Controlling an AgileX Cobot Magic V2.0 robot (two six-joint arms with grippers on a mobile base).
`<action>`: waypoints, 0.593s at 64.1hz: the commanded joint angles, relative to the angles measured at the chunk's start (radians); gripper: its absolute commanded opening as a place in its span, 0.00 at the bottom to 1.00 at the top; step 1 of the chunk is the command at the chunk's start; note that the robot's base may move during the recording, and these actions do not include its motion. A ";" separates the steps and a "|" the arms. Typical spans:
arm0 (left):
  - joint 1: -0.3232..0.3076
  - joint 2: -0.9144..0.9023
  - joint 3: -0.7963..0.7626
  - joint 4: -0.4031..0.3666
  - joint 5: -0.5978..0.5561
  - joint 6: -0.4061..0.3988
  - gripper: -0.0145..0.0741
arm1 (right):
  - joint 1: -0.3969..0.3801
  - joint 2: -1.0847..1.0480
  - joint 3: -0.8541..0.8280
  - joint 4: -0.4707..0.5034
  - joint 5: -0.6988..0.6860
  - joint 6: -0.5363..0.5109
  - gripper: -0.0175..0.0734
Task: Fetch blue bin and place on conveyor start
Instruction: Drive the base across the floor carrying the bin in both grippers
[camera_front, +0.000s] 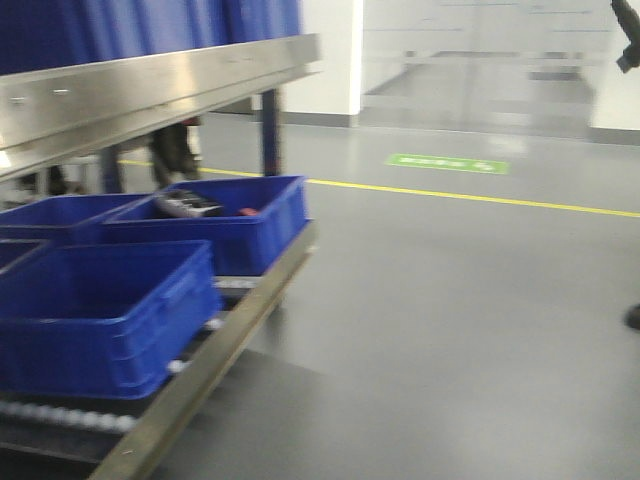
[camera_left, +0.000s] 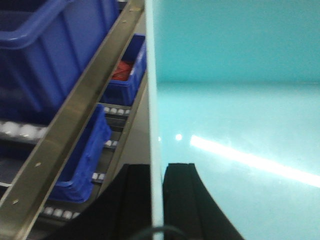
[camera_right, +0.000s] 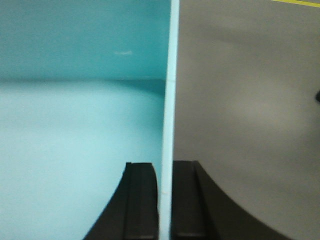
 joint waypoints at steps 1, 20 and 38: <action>-0.005 -0.017 -0.008 0.019 -0.029 0.011 0.04 | 0.000 -0.020 -0.012 -0.014 -0.026 -0.009 0.01; -0.005 -0.017 -0.008 0.019 -0.029 0.011 0.04 | 0.000 -0.020 -0.012 -0.014 -0.026 -0.009 0.01; -0.005 -0.017 -0.008 0.019 -0.037 0.011 0.04 | 0.000 -0.020 -0.012 -0.015 -0.028 -0.009 0.01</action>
